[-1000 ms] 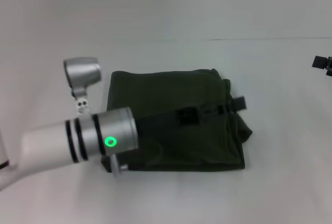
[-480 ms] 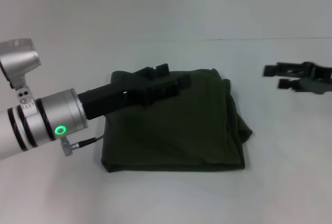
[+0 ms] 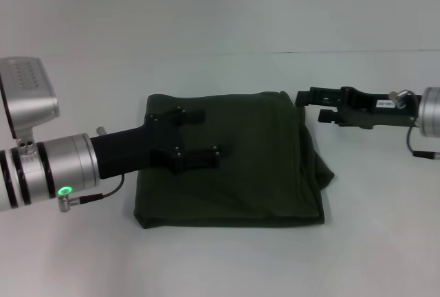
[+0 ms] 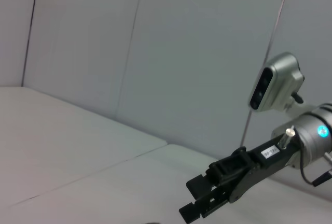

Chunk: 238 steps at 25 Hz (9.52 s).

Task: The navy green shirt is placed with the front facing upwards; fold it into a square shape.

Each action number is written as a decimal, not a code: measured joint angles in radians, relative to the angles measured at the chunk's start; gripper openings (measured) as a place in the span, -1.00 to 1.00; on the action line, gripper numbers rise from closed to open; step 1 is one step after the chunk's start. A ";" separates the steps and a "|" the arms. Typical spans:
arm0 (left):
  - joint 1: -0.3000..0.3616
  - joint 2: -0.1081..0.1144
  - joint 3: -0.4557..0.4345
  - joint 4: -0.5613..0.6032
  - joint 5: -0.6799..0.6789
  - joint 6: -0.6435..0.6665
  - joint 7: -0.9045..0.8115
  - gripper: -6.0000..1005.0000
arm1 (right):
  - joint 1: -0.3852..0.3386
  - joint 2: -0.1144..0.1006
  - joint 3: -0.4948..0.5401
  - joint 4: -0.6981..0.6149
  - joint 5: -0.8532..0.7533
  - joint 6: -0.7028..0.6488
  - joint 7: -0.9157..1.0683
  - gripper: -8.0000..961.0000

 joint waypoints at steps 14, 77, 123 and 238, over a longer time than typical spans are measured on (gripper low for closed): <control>0.015 -0.007 -0.022 0.026 0.072 -0.051 0.048 0.86 | 0.030 0.046 -0.001 0.032 0.004 0.129 0.025 0.91; 0.019 -0.020 -0.090 0.016 0.064 -0.109 0.008 0.87 | -0.053 0.006 -0.060 -0.006 -0.039 -0.105 0.043 0.90; 0.032 -0.022 -0.090 0.006 0.062 -0.112 0.008 0.86 | -0.047 0.093 -0.097 -0.010 0.024 0.055 -0.021 0.61; 0.046 -0.014 -0.152 0.002 0.063 -0.121 0.011 0.86 | -0.027 0.114 -0.394 -0.018 0.128 0.094 -0.265 -0.98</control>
